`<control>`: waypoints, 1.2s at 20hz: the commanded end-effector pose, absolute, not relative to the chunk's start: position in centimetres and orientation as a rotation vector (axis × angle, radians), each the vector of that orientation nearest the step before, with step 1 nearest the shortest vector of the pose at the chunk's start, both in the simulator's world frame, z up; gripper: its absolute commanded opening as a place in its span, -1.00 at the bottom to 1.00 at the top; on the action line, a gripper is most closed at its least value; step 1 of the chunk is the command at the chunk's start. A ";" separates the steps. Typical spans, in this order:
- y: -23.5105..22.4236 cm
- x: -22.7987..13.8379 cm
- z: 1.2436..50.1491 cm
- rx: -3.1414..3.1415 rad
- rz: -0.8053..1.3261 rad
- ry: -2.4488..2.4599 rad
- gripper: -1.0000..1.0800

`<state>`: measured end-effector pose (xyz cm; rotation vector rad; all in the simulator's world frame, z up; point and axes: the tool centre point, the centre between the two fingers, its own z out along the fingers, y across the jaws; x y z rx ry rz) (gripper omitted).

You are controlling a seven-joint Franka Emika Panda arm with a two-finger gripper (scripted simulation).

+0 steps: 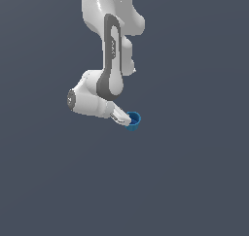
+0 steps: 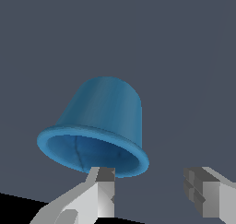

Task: Pick up the object and move it to a goal position.

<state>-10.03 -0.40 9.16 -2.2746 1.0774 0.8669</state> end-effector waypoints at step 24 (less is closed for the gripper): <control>1.2 -11.1 7.9 -2.269 0.873 1.081 -1.00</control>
